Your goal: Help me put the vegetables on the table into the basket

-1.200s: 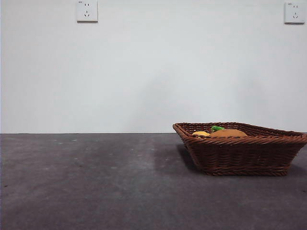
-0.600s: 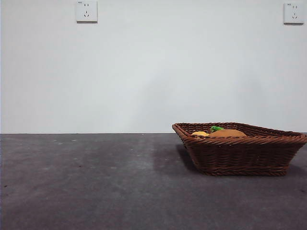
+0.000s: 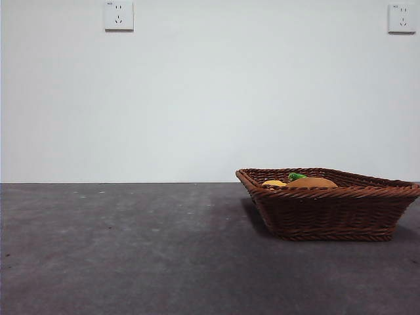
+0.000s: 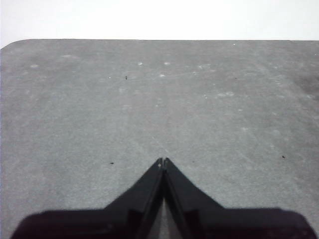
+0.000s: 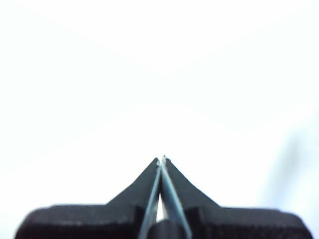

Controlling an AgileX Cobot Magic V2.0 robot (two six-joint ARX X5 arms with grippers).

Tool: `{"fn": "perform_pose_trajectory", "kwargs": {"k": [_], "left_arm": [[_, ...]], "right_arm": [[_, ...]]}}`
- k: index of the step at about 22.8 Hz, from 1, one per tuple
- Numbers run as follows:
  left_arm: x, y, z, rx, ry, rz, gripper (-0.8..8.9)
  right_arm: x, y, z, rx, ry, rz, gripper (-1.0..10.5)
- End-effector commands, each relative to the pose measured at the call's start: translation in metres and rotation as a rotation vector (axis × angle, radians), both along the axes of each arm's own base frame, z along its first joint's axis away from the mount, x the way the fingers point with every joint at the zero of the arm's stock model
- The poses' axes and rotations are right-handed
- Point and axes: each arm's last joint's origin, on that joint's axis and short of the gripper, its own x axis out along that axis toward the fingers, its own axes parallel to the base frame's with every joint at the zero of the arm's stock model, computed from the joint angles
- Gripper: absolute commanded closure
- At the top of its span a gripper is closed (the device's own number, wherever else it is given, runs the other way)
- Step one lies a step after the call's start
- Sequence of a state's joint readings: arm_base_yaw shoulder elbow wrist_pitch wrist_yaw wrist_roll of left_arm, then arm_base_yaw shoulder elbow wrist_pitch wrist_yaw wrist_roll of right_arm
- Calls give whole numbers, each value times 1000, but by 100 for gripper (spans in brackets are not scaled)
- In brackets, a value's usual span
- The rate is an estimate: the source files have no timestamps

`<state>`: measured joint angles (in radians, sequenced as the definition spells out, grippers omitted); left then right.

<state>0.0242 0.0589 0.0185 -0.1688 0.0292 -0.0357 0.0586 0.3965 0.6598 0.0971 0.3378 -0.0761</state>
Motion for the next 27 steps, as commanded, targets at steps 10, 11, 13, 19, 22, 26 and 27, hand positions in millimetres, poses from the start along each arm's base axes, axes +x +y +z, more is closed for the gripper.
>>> {"fn": "perform_pose_trajectory", "kwargs": {"k": [10, 11, 13, 19, 22, 26, 27], "left_arm": [[0, 0, -3, -6, 7, 2, 814], [0, 0, -3, -6, 8, -1, 814], [0, 0, -3, -6, 8, 0, 814], [0, 0, -3, -6, 8, 0, 814], [0, 0, -3, -6, 8, 0, 815], [0, 0, -3, -6, 7, 0, 814], [0, 0, -3, -6, 8, 0, 814]], "right_arm": [[-3, -3, -150, 96, 213, -40, 947], [-1, -2, -155, 99, 229, -8, 947], [3, 0, -165, 82, 259, 80, 947], [7, 1, -180, 47, 313, 162, 947], [9, 2, -189, 47, 342, 195, 947], [10, 5, -202, 39, 424, 279, 947], [10, 5, -204, 41, 447, 289, 947]]}}
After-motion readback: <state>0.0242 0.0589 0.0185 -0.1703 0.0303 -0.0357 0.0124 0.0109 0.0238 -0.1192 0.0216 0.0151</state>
